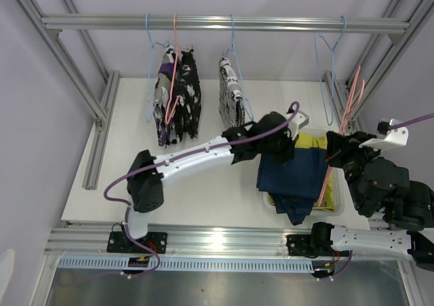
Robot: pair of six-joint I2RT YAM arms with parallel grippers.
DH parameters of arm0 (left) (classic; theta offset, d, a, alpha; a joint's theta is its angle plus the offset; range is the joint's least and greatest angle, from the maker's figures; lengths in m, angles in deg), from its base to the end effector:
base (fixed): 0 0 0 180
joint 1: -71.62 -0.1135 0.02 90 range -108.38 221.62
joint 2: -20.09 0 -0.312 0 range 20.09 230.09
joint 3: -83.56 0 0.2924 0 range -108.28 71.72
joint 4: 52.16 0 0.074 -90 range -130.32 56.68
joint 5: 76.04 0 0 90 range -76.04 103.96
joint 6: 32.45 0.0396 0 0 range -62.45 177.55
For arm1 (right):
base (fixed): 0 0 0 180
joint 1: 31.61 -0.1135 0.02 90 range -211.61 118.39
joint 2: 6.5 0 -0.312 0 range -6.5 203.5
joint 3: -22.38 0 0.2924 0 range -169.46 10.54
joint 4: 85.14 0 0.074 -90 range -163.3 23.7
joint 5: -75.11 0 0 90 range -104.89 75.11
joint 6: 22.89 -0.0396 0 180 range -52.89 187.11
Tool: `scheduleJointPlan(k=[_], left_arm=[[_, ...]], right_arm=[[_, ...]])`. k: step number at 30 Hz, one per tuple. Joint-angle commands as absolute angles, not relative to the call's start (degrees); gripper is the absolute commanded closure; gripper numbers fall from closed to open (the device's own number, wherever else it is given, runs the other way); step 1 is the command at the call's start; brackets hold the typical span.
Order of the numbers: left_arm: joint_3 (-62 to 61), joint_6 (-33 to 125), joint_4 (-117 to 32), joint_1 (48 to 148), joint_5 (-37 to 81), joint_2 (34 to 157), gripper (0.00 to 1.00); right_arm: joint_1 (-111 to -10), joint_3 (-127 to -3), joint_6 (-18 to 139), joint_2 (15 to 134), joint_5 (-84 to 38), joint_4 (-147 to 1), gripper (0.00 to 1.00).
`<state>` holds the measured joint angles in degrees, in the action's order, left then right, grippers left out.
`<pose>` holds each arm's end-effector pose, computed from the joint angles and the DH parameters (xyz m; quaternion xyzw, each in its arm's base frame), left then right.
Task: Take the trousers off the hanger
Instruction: Place the trousers in the bin.
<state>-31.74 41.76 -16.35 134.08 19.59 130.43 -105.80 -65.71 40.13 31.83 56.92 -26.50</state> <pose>0.2357 -0.4603 0.3732 0.3663 0.7880 -0.3442 0.3555 0.0497 0.0373 0.5169 0.1030 0.7166 0.1240 0.6786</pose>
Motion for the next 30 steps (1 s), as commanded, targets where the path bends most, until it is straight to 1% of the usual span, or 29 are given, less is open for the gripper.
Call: scheduleJointPlan(k=[1, 6, 10, 16, 23, 30], left_arm=[[-30.24, 36.31, -16.85, 135.08, 17.92, 134.69, 0.99], [-25.31, 32.51, -19.32, 136.83, 19.50, 137.77, 0.99], [-28.64, 30.31, -14.31, 138.42, 19.93, 144.78, 0.99], [-30.23, 29.07, -12.20, 139.21, 21.26, 149.90, 0.99], [-30.75, 31.45, -8.34, 139.65, 15.29, 141.21, 0.99], [-30.85, 33.29, -5.78, 139.91, 14.22, 130.32, 0.99]], right_arm=[[-106.14, -66.81, 37.76, 30.77, 57.18, -26.64, 1.00], [-106.05, -66.54, 35.91, 29.54, 57.44, -24.17, 1.00], [-106.14, -66.45, 35.74, 29.10, 57.35, -24.17, 1.00], [-106.14, -66.89, 35.56, 28.74, 56.56, -23.56, 1.00], [-106.14, -67.33, 35.56, 28.83, 56.56, -23.38, 1.00], [-106.05, -67.68, 35.30, 28.66, 56.47, -23.12, 1.00]])
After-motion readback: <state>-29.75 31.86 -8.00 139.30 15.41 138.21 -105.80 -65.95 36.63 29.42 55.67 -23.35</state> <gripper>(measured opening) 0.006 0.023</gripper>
